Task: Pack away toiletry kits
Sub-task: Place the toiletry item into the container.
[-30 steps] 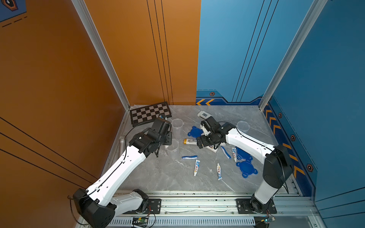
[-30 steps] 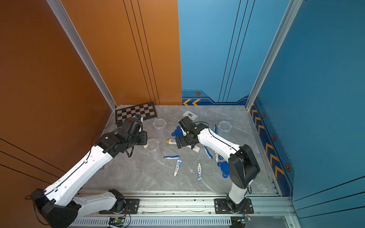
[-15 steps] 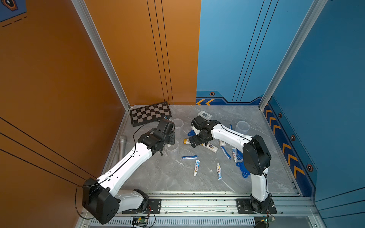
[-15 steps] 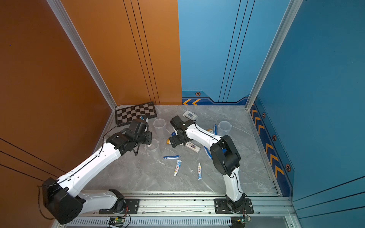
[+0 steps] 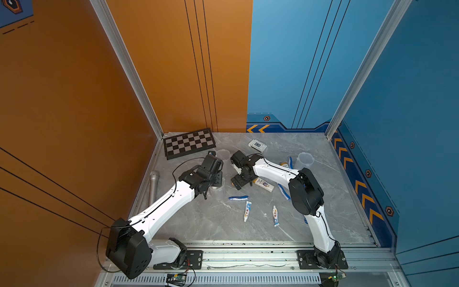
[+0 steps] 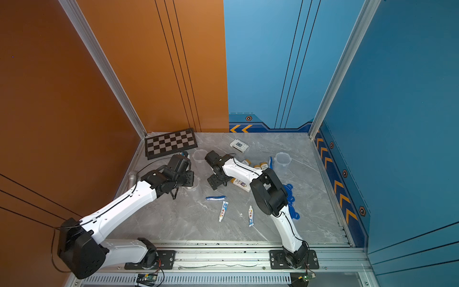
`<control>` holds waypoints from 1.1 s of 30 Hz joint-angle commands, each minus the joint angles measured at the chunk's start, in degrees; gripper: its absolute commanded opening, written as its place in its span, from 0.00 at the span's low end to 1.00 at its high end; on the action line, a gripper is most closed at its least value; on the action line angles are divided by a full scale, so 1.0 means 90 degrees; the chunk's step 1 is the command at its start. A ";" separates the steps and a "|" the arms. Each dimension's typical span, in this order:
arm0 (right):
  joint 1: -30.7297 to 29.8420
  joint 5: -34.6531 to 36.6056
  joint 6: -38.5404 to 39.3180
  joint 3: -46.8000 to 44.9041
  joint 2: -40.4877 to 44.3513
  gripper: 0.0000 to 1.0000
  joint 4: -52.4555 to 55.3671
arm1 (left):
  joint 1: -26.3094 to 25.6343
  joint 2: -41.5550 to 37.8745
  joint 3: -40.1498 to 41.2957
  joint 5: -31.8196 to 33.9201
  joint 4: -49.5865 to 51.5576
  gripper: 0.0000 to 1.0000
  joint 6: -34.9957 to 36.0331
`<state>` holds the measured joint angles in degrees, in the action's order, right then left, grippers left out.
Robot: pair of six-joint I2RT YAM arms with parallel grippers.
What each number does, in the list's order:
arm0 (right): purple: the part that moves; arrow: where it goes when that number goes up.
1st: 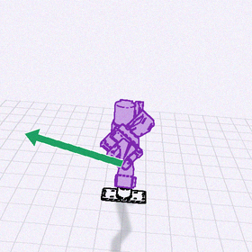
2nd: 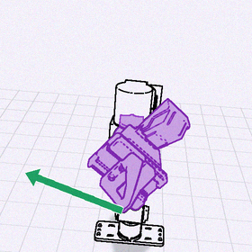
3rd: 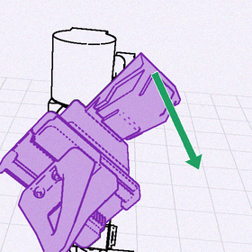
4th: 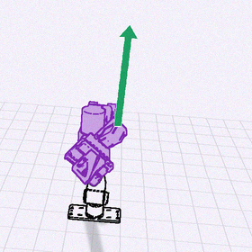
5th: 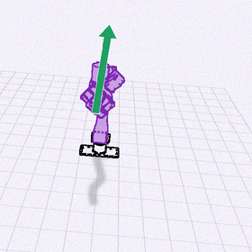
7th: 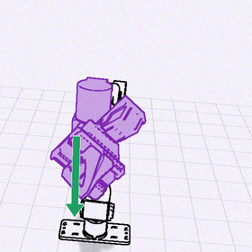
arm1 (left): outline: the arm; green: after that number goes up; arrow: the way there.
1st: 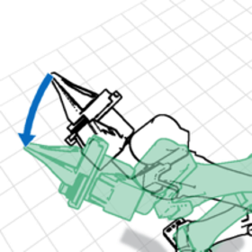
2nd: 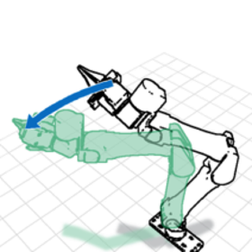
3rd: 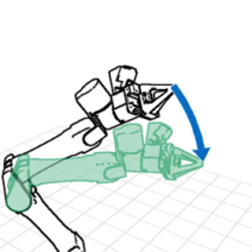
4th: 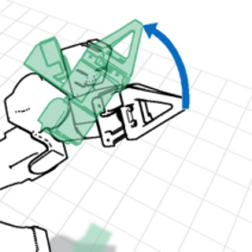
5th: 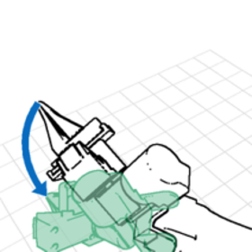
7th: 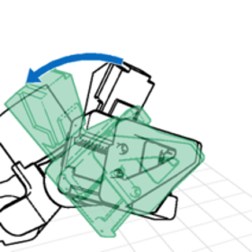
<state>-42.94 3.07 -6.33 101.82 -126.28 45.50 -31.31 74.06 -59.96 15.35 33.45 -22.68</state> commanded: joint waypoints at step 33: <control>0.0269 -0.1656 0.0412 0.0884 -0.0689 1.00 0.0305 | -0.0048 -0.0808 0.0252 -0.0094 0.0316 0.62 -0.0694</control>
<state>-40.32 -8.54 -2.92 112.55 -134.78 45.91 -32.29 67.81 -57.14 14.94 34.22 -28.03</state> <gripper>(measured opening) 0.999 0.618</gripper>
